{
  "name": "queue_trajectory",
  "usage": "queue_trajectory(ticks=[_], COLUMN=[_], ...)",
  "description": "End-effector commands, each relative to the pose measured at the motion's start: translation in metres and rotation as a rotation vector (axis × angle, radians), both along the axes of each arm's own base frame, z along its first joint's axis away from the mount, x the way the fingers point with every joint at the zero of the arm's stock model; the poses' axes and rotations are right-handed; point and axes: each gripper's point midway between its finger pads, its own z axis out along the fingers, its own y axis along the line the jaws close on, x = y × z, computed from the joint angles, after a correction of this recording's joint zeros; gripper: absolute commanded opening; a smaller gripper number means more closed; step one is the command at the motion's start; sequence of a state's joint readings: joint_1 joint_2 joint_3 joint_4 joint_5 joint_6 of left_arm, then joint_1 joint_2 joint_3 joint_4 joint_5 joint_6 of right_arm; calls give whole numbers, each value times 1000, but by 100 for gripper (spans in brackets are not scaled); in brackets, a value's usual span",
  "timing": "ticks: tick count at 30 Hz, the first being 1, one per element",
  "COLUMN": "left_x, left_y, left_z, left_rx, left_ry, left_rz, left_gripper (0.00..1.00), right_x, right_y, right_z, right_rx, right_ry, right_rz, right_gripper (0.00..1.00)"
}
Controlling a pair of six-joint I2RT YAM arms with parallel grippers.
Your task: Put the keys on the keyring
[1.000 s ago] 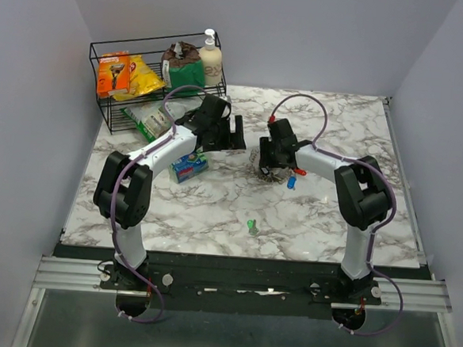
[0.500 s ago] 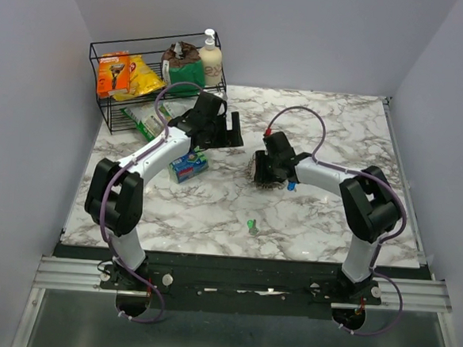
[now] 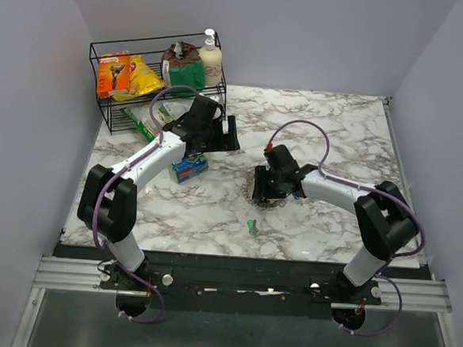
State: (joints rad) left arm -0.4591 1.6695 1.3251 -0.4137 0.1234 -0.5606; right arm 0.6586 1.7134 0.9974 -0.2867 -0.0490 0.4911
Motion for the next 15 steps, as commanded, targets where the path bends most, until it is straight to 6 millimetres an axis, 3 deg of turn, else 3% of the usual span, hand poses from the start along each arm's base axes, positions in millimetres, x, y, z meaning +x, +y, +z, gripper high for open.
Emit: queue_trajectory(ticks=[1, 2, 7, 11, 12, 15], left_x=[-9, -10, -19, -27, -29, -33], left_y=[1, 1, 0, -6, -9, -12], left_z=[13, 13, 13, 7, 6, 4], left_rx=[-18, -17, -52, -93, -109, -131], left_ry=[-32, -37, -64, -47, -40, -35], left_rz=[-42, -49, -74, -96, -107, -124], left_gripper=[99, 99, 99, 99, 99, 99], right_x=[0, 1, 4, -7, -13, -23], right_y=[-5, -5, -21, -41, -49, -62], right_z=[43, 61, 100, 104, 93, 84], right_rx=[40, 71, 95, 92, 80, 99], right_ry=[-73, -109, -233, -258, -235, -206], right_rz=[-51, -55, -122, -172, -184, -219], right_gripper=[62, 63, 69, 73, 73, 75])
